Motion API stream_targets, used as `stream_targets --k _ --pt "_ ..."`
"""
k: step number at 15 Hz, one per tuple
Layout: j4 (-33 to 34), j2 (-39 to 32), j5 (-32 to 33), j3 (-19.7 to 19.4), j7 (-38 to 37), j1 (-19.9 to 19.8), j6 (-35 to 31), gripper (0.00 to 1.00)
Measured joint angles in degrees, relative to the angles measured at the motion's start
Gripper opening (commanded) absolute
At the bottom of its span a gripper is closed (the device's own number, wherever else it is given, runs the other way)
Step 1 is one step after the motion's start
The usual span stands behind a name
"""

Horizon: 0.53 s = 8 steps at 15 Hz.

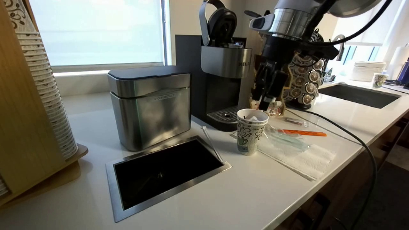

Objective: Take the white item out of the coffee cup

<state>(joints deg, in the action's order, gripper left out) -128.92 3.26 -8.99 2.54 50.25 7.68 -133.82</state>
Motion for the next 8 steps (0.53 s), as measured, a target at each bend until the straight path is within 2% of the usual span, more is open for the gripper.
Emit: stream_targets --k 1,4,8 --pt "0.5 -0.6 -0.4 0.0 0.5 0.0 0.0 0.52" --pt "1.6 -2.6 -0.6 0.1 0.7 -0.2 0.0 0.54" --pt "2.7 -5.1 -0.6 0.4 0.7 -0.7 0.0 0.47"
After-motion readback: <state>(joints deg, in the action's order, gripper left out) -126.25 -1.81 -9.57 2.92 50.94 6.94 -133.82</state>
